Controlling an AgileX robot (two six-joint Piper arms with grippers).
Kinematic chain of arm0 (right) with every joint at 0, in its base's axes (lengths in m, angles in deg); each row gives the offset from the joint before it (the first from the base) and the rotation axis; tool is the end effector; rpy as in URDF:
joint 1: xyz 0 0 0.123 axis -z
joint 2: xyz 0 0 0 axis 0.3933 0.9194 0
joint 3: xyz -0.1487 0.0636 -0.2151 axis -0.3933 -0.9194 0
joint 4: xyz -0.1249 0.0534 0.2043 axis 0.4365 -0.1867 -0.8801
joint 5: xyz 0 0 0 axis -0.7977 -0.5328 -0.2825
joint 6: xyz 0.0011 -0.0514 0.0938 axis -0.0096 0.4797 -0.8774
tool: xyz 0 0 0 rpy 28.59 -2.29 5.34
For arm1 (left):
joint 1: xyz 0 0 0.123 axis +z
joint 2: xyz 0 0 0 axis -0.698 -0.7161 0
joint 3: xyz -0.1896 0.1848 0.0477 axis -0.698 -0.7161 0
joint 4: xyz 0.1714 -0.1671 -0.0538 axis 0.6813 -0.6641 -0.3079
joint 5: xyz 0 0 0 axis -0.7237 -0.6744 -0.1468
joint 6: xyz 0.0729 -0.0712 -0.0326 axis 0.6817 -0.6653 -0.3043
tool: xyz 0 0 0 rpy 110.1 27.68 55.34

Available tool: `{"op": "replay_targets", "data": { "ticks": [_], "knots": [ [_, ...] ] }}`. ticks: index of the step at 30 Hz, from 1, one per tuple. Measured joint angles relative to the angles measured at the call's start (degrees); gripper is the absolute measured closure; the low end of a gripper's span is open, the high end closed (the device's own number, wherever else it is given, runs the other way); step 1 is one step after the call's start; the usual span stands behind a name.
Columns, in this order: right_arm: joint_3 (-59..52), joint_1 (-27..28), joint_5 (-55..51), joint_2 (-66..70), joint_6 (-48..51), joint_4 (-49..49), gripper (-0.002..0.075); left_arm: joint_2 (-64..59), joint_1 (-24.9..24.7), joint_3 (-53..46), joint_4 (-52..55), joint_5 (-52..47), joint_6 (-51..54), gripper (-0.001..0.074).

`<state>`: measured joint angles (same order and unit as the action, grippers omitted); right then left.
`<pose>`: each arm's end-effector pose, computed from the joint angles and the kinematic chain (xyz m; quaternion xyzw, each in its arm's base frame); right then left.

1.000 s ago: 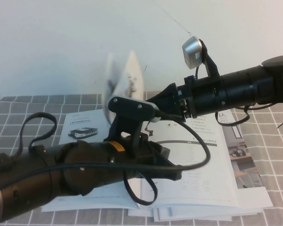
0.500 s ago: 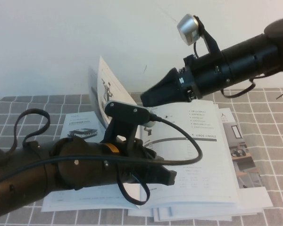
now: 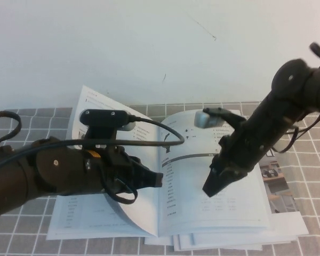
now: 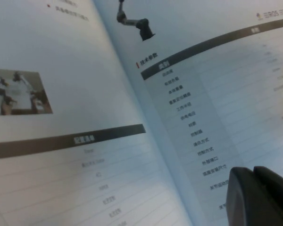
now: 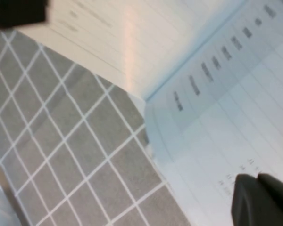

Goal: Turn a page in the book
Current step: Open the closed book

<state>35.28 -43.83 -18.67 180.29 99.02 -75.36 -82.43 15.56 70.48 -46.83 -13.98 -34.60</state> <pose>0.3488 0.1971 0.1603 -0.3558 0.8847 0.2996 0.0301 0.2692 -0.1654 0.2204 0.1009 0.9017 -0.2313 0.3511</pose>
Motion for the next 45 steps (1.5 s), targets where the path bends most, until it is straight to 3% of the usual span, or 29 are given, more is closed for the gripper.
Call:
{"op": "replay_targets", "data": {
  "ticks": [8, 21, 32, 45],
  "knots": [
    [-1.05, -0.91, 3.2, 1.69, -0.09, 1.36, 0.0727, -7.99, 4.31, 0.0, 0.36, -2.98, -0.43, 0.0738],
    [-1.05, -0.91, 4.47, 1.69, -5.0, 7.68, 0.0727, -15.25, 4.51, 0.0, 1.03, -1.87, -0.91, 0.0738],
    [-1.05, -0.91, 4.73, 1.69, -7.58, 10.54, 0.0727, -8.56, 4.32, 0.35, 1.03, -2.69, -0.91, 0.0738],
    [-1.05, -1.12, 5.07, 1.69, -7.64, 11.58, 0.0727, -6.79, 4.04, 16.36, 8.54, -13.14, -3.22, 0.0738]
  ]
}}
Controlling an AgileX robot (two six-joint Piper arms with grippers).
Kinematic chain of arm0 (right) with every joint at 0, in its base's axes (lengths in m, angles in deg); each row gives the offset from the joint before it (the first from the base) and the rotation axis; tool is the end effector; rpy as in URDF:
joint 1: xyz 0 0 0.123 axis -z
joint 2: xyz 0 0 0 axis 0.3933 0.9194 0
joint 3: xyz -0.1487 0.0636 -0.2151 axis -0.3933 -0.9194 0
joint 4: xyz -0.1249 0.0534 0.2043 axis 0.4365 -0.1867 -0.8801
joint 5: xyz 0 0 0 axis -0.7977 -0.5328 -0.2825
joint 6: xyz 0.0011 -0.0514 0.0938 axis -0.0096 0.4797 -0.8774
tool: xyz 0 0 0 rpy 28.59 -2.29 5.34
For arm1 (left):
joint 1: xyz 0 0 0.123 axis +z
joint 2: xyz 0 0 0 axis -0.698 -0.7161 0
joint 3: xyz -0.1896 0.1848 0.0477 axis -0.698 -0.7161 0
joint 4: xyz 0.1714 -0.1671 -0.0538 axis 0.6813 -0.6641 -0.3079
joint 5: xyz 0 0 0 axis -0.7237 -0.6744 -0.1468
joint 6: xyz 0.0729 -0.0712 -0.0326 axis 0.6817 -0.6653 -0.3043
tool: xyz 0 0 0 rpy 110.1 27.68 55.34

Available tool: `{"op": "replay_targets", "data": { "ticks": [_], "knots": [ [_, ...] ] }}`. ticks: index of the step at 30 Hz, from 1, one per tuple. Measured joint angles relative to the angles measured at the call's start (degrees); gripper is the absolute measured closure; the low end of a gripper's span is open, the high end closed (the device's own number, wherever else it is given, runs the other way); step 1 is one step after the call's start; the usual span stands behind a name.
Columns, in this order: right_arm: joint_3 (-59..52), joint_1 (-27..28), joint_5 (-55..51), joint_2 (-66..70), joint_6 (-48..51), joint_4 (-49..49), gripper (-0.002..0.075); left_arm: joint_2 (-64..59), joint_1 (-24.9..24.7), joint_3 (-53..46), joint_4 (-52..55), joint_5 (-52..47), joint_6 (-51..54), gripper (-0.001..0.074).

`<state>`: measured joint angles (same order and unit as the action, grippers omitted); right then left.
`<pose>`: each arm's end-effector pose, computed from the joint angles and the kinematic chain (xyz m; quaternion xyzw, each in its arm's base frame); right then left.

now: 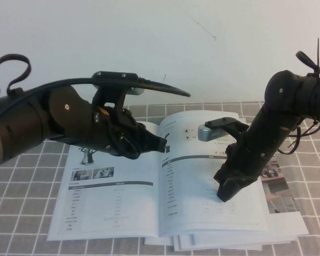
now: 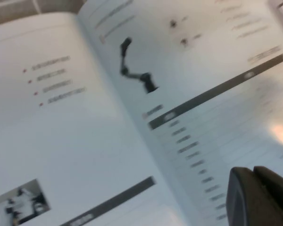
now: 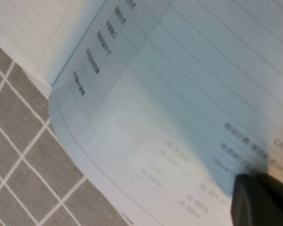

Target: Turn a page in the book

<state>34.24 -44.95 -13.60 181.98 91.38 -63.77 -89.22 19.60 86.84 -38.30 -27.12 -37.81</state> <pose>0.3532 0.1872 0.1342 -0.3425 0.9168 0.2047 0.0172 0.3134 -0.1702 0.2520 0.1398 0.9055 -0.2212 0.3339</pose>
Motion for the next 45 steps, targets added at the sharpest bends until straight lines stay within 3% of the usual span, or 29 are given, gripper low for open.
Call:
{"op": "replay_targets", "data": {
  "ticks": [8, 24, 34, 40, 45],
  "knots": [
    [0.0, -0.14, 0.58, 0.0, 0.0, 0.0, 0.0727, -10.8, 0.0, 0.38, 13.09, -0.37, -6.76, 0.0738],
    [0.0, -0.2, 2.9, 0.2, 0.74, 0.14, 0.0727, -15.74, 0.0, 0.38, 14.46, 1.63, -8.06, 0.0738],
    [-0.12, -0.2, 4.11, -18.08, 2.05, 4.07, 0.0727, 8.25, 0.0, 0.38, 22.12, -4.23, -8.59, 0.0738],
    [-0.12, -0.2, 3.63, -32.74, -1.48, 12.57, 0.0727, 25.23, 0.0, -0.17, 26.22, -7.43, -10.49, 0.0738],
    [-3.07, -0.2, 3.39, -45.16, -4.67, 19.43, 0.0727, 41.29, 0.0, -6.84, 27.29, -4.94, -10.82, 0.0738]
  ]
}}
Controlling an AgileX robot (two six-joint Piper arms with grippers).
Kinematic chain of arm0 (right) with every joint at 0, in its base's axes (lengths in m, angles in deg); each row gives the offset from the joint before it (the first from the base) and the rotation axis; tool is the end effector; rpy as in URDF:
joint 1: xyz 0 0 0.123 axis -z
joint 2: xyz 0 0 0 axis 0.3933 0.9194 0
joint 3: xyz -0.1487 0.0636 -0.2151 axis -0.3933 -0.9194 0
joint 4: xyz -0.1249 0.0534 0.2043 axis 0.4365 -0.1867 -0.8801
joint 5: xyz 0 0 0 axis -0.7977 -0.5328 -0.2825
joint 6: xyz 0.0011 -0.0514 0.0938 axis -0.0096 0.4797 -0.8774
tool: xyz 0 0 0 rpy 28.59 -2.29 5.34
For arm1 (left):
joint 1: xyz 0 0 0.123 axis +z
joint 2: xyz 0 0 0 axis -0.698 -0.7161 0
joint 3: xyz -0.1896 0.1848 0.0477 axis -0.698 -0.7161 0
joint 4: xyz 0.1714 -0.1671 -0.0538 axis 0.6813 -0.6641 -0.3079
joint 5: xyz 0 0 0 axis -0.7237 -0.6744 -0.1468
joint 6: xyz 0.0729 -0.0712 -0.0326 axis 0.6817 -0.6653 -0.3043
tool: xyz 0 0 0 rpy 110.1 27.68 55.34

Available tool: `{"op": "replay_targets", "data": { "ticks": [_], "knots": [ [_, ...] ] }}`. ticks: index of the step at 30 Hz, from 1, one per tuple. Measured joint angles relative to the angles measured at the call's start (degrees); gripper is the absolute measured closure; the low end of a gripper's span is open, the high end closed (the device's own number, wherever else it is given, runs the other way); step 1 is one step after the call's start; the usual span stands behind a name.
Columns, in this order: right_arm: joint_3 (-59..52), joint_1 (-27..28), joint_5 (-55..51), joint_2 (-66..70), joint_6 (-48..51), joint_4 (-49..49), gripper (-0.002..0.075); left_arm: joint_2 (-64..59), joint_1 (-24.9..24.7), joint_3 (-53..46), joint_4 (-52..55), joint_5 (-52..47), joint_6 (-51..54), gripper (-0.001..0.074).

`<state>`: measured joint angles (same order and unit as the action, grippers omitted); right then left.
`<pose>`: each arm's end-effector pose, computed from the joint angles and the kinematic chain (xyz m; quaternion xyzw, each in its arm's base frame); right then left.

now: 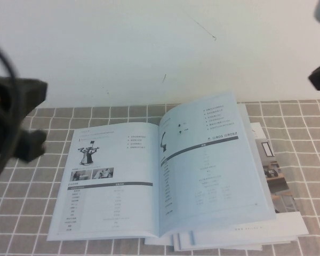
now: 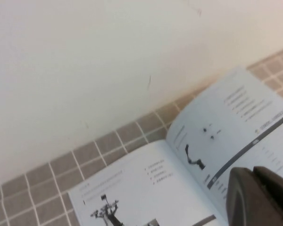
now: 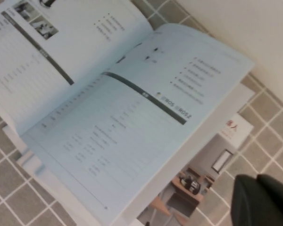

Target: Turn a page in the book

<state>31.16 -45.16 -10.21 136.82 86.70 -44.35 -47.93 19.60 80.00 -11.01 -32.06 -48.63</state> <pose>0.2548 0.1161 0.3915 -0.3786 0.8397 0.0470 0.3864 0.1730 -0.0818 0.4005 0.1885 0.7851 -0.1262 0.5764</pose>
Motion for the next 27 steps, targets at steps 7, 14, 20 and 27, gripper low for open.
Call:
{"op": "replay_targets", "data": {
  "ticks": [7, 14, 20, 27],
  "knots": [
    [-15.16, 0.0, 4.5, -18.87, -1.4, 1.92, 0.0727, 22.45, 0.0, -15.21, 0.15, 2.79, 0.0, 0.0738],
    [-37.0, 0.0, 13.2, -38.68, -3.32, 2.15, 0.0727, 40.53, 0.0, -28.02, 0.15, 2.79, 0.18, 0.0738],
    [-48.97, 0.0, 18.5, -51.47, -5.84, 2.25, 0.0728, 48.63, 0.0, -34.41, 0.15, 2.79, 0.18, 0.0738],
    [-58.12, 0.0, 19.36, -59.48, -10.32, 2.25, 0.0728, 49.63, 0.0, -39.97, -0.31, 3.04, -0.02, 0.0738]
  ]
}}
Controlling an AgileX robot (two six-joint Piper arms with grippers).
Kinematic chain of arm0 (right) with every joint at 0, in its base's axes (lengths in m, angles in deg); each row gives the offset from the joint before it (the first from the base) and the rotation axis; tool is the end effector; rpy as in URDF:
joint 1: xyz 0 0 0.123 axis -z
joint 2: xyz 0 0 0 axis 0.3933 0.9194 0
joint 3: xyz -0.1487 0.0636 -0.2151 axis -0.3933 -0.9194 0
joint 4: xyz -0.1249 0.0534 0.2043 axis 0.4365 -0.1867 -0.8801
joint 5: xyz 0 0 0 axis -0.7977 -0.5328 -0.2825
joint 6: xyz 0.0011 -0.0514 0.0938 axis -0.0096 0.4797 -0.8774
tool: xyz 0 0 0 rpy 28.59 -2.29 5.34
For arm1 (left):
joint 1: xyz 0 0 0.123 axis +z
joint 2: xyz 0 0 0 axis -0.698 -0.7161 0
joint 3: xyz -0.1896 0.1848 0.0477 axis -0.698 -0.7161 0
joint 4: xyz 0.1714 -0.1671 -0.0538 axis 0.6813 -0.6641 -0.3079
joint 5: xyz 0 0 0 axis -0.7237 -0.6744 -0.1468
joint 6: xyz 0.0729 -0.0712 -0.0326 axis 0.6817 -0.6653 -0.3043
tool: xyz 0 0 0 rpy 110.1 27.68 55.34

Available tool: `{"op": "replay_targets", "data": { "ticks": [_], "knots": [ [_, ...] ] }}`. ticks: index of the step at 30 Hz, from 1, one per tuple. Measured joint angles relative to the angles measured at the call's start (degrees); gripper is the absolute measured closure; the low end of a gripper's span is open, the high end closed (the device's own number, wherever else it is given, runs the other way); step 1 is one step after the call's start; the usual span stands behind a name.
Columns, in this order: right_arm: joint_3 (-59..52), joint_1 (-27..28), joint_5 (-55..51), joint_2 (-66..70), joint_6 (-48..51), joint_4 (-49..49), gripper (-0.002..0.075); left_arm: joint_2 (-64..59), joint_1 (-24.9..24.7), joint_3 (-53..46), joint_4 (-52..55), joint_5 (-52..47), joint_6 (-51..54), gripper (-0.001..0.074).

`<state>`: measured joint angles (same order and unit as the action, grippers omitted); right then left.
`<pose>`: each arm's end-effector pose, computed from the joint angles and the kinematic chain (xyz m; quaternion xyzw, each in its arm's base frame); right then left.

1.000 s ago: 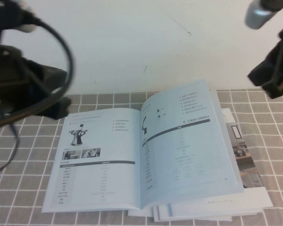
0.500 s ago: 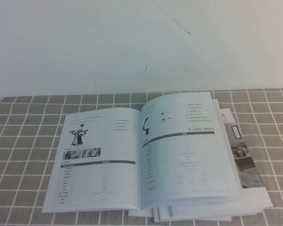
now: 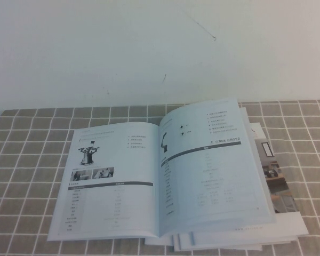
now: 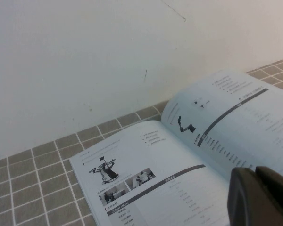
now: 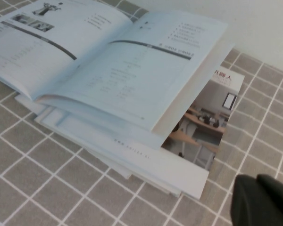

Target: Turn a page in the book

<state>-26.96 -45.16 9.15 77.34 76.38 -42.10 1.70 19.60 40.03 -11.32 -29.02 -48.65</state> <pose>0.0752 0.0373 0.2714 -0.2696 0.7937 0.0664 0.5413 0.0490 -0.0250 0.2727 0.1715 0.7169 -0.1451 0.6600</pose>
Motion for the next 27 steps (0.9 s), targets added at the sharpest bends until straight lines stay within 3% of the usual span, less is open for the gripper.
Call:
{"op": "replay_targets", "data": {
  "ticks": [27],
  "knots": [
    [-2.65, 0.0, -2.31, -0.85, -1.49, 0.0, 0.0728, 0.0, 0.0, -0.43, -1.39, 2.18, -0.07, 0.0738]
  ]
}}
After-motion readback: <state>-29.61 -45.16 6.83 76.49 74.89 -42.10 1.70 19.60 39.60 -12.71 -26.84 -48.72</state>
